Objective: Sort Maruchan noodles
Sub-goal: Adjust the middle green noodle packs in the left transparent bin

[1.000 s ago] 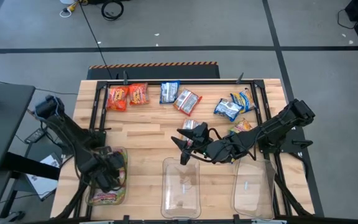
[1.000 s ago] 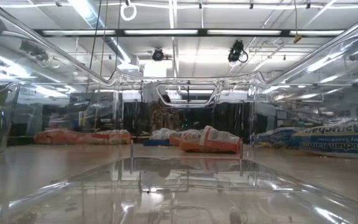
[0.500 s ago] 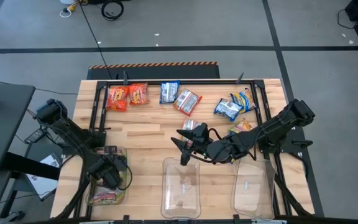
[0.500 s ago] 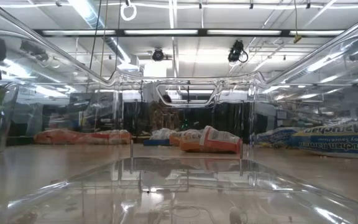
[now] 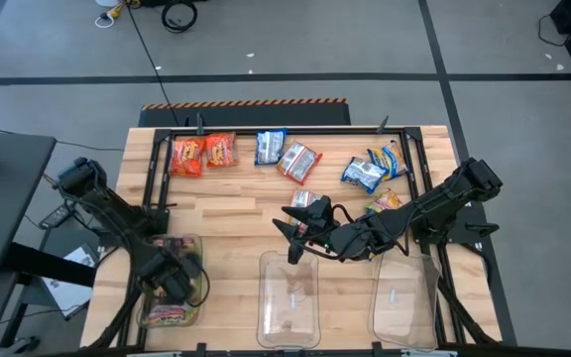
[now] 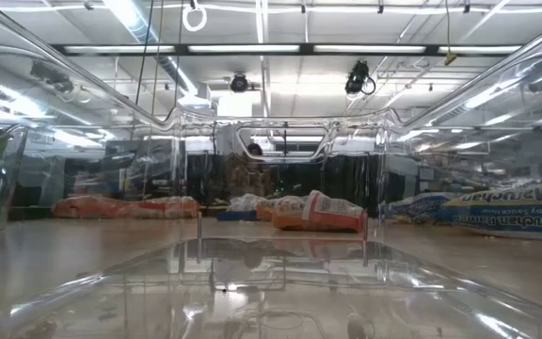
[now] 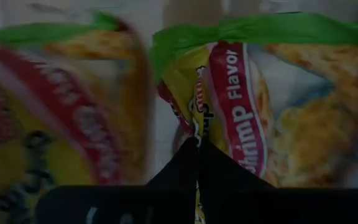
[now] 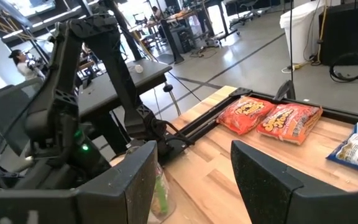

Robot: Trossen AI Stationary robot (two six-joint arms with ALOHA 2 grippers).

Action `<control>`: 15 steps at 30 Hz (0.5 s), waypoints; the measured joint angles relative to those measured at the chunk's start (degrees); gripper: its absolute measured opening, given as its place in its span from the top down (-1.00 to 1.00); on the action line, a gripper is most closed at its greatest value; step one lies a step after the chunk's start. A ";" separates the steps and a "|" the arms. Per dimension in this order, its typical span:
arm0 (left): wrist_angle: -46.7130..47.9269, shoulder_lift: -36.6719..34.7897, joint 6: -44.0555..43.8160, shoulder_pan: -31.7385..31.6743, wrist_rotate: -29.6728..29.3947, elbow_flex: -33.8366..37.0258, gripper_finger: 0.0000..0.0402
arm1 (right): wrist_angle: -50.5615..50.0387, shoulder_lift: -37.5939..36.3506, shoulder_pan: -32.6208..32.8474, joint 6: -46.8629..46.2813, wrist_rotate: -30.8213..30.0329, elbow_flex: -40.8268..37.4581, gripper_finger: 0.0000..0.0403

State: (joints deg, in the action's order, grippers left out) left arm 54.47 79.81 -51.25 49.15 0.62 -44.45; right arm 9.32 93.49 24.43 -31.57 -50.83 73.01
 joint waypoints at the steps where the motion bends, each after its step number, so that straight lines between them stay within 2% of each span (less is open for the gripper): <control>1: 0.41 0.00 0.89 0.25 0.30 -0.98 0.98 | 0.00 0.00 0.00 0.11 -0.02 0.00 -0.04; 8: 2.45 -0.07 5.93 2.71 0.87 -9.35 0.99 | -0.02 0.00 0.00 0.23 -0.02 0.00 -0.04; 15: -1.10 -0.09 1.67 5.23 9.44 -11.16 0.99 | -0.02 0.00 0.00 0.23 0.00 0.00 -0.04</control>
State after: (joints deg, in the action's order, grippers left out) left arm 53.38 79.72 -49.58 54.38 10.07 -55.61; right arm 9.30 93.49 24.43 -31.33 -50.83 73.01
